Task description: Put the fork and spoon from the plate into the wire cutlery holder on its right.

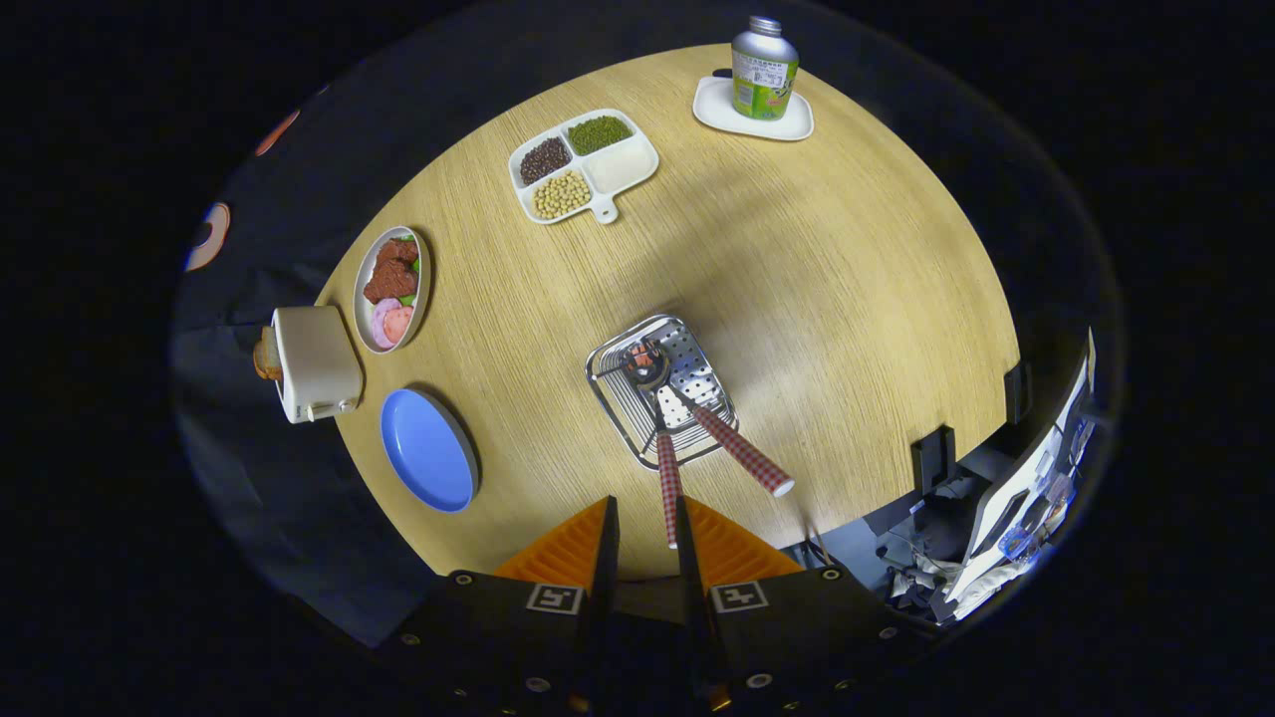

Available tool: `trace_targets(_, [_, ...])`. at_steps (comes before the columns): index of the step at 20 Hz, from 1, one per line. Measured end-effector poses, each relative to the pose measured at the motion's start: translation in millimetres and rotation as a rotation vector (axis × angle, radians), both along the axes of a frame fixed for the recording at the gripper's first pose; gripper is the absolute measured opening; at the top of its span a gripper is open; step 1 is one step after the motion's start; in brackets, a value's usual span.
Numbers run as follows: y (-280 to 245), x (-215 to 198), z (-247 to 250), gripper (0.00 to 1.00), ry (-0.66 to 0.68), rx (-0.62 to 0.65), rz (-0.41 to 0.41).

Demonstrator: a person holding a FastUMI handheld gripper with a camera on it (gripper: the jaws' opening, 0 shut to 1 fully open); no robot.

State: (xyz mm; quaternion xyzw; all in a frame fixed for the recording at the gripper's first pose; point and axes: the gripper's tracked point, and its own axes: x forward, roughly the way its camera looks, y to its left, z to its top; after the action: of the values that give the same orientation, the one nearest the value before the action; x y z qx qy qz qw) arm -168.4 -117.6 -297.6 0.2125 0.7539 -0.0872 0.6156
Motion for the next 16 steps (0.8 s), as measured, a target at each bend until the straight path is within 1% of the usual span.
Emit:
trace_targets(1, [-4, 2, 6, 0.41, -0.022, -0.016, 0.027])
trace_targets(2, [-4, 6, 10, 0.47, -0.055, -0.022, 0.044])
trace_targets(3, [-1, 12, 16, 0.58, -0.093, -0.02, 0.048])
trace_targets(7, [14, 45, 41, 0.78, -0.281, 0.011, 0.022])
trace_targets(8, [11, 51, 48, 0.79, -0.334, -0.002, 0.026])
trace_targets(10, [0, 60, 62, 0.85, -0.429, -0.046, 0.052])
trace_targets(13, [-4, 84, 88, 0.92, -0.613, -0.095, 0.077])
trace_targets(16, [-7, 103, 118, 0.95, -0.806, -0.111, 0.083])
